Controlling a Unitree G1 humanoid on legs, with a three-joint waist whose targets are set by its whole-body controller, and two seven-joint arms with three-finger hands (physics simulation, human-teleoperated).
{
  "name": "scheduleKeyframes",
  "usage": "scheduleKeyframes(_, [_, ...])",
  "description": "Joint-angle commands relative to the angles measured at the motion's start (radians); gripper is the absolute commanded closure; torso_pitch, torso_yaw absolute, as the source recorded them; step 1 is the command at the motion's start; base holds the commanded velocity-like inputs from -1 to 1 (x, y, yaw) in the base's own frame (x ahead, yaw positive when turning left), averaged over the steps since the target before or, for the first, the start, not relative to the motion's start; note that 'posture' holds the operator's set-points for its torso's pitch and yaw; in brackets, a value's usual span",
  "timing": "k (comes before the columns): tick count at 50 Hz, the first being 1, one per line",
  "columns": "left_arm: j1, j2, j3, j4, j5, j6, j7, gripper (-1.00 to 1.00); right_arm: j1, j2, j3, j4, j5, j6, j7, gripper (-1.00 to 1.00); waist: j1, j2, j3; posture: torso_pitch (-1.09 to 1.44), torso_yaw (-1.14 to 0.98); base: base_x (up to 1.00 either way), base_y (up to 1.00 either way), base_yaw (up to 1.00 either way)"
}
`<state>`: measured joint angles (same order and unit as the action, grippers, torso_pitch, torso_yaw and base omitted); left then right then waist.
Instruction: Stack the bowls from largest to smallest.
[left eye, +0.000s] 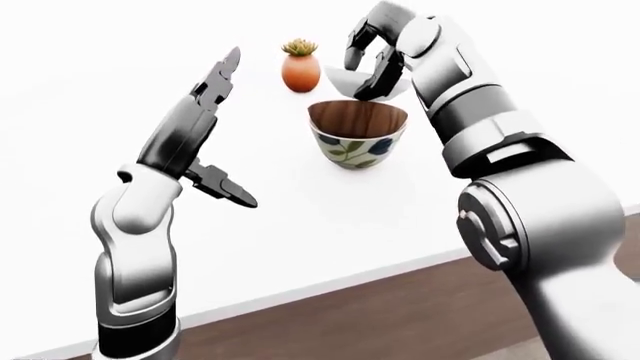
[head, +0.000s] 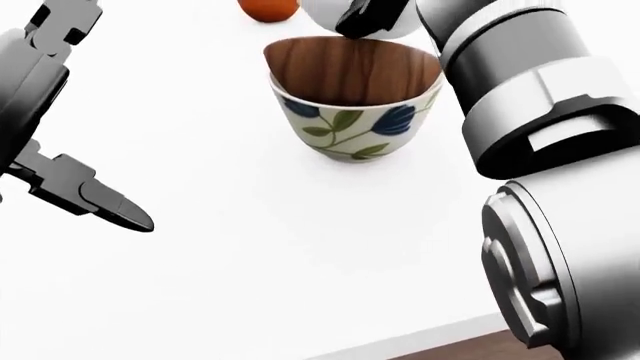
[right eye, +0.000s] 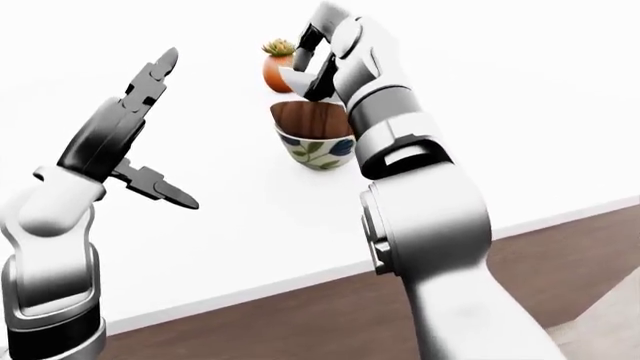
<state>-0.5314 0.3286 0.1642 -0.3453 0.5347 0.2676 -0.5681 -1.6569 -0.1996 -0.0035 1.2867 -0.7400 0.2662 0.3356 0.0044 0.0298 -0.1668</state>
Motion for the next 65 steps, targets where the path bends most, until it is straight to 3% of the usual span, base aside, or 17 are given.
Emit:
scheduleKeyframes(1, [-0.029, 0.009, 0.011, -0.029, 0.001, -0.014, 0.015, -1.0, -0.044, -0.013, -0.002, -0.049, -0.004, -0.021, -0.028, 1.0, 0.0, 0.003, -0.021, -0.27, 0.0, 0.0, 0.0, 0.0])
scheduleKeyframes(20, [-0.026, 0.015, 0.019, -0.025, -0.007, -0.021, 0.019, -1.0, 0.006, 0.005, 0.004, -0.05, -0.012, -0.023, -0.031, 0.99, 0.001, 0.004, -0.026, -0.27, 0.0, 0.0, 0.0, 0.0])
scheduleKeyframes(25, [-0.024, 0.017, 0.02, -0.035, -0.008, -0.014, 0.014, -1.0, 0.011, 0.004, 0.005, -0.051, -0.013, -0.023, -0.034, 0.82, 0.001, 0.004, -0.027, -0.27, 0.0, 0.0, 0.0, 0.0])
scheduleKeyframes(28, [-0.025, 0.016, 0.019, -0.036, -0.007, -0.013, 0.014, -1.0, 0.015, 0.003, 0.003, -0.049, -0.012, -0.027, -0.041, 0.54, 0.001, 0.004, -0.027, -0.27, 0.0, 0.0, 0.0, 0.0])
scheduleKeyframes(33, [-0.026, 0.016, 0.018, -0.024, -0.008, -0.022, 0.02, -1.0, 0.021, 0.005, 0.005, -0.05, -0.013, -0.031, -0.046, 0.25, 0.001, 0.004, -0.028, -0.27, 0.0, 0.0, 0.0, 0.0])
scheduleKeyframes(45, [-0.033, 0.018, 0.018, -0.031, -0.006, -0.013, 0.017, -1.0, 0.025, 0.001, 0.006, -0.059, -0.014, -0.031, -0.031, 0.33, 0.002, 0.003, -0.03, -0.27, 0.0, 0.0, 0.0, 0.0])
scheduleKeyframes(48, [-0.034, 0.018, 0.019, -0.042, -0.006, -0.003, 0.012, -1.0, 0.017, -0.013, 0.013, -0.072, -0.023, -0.028, 0.001, 0.22, 0.002, 0.002, -0.029, -0.27, 0.0, 0.0, 0.0, 0.0])
scheduleKeyframes(58, [-0.048, 0.021, 0.019, -0.05, -0.005, 0.015, 0.007, -1.0, -0.009, -0.103, -0.007, -0.213, -0.021, -0.016, 0.127, 0.26, 0.004, -0.003, -0.023, -0.27, 0.0, 0.0, 0.0, 0.0])
scheduleKeyframes(65, [-0.07, 0.062, 0.068, -0.06, -0.041, 0.055, -0.007, -1.0, 0.139, -0.258, -0.069, -0.636, -0.006, 0.085, 0.354, 0.31, 0.007, -0.015, -0.013, -0.27, 0.0, 0.0, 0.0, 0.0])
